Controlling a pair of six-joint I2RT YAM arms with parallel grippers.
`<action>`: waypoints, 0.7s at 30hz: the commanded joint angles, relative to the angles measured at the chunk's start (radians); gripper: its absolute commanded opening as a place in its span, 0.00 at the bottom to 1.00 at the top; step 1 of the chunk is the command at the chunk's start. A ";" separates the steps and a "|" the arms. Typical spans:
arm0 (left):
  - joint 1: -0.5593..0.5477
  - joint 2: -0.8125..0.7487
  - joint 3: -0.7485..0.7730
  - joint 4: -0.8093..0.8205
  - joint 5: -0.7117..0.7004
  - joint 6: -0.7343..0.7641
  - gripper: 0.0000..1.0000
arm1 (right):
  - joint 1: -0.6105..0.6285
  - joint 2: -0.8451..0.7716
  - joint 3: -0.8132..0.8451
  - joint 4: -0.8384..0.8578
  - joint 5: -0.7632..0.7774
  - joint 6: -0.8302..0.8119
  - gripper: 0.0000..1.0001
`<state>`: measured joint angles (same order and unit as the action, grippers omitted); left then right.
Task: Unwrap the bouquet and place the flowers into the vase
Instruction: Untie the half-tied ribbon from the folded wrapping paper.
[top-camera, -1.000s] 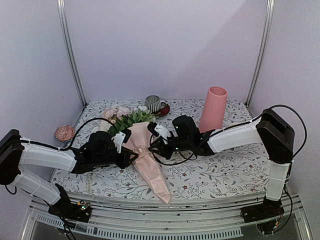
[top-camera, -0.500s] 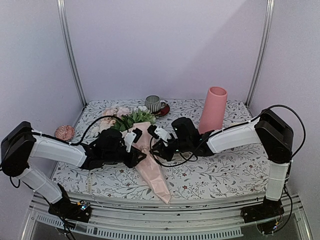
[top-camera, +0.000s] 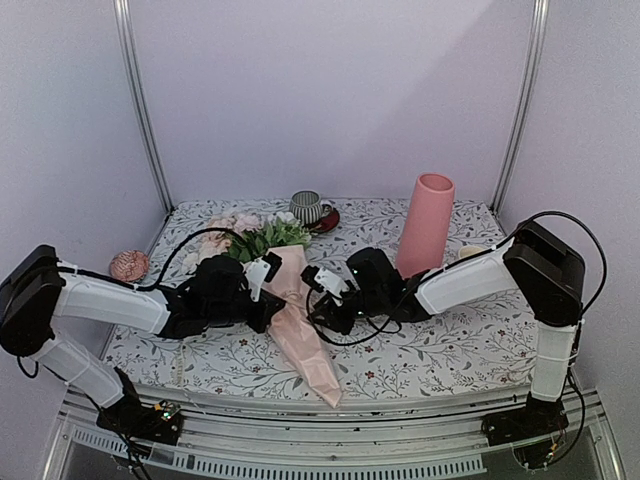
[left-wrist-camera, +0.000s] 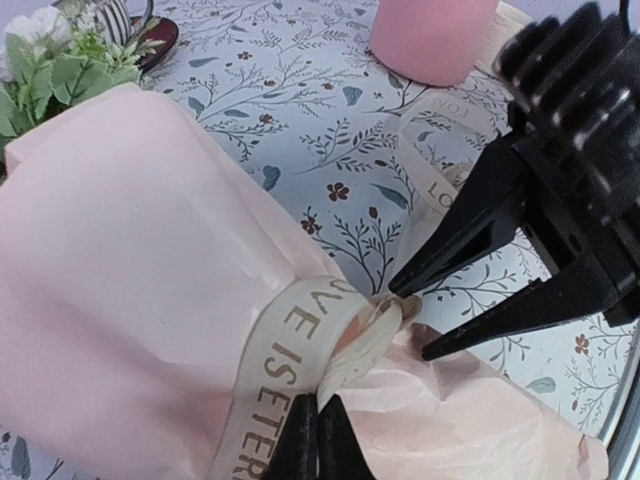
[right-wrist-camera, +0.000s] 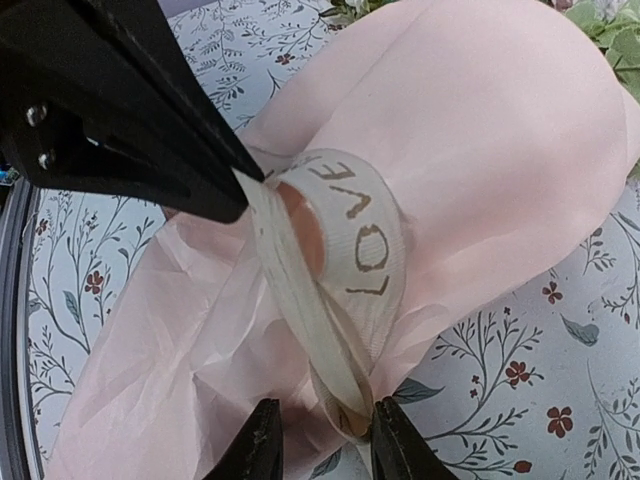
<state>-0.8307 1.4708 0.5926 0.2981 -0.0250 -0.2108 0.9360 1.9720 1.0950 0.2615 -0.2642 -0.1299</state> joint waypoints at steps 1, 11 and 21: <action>-0.016 -0.037 -0.017 0.007 -0.013 -0.003 0.00 | 0.006 -0.023 -0.022 0.028 0.012 -0.004 0.33; -0.018 -0.040 -0.022 0.013 -0.018 -0.006 0.00 | 0.006 0.022 0.033 0.021 0.028 0.011 0.31; -0.019 -0.050 -0.029 0.003 -0.036 -0.012 0.00 | 0.005 0.014 0.016 0.016 0.042 0.019 0.21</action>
<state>-0.8379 1.4471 0.5770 0.3000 -0.0410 -0.2138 0.9360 1.9808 1.1191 0.2699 -0.2405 -0.1196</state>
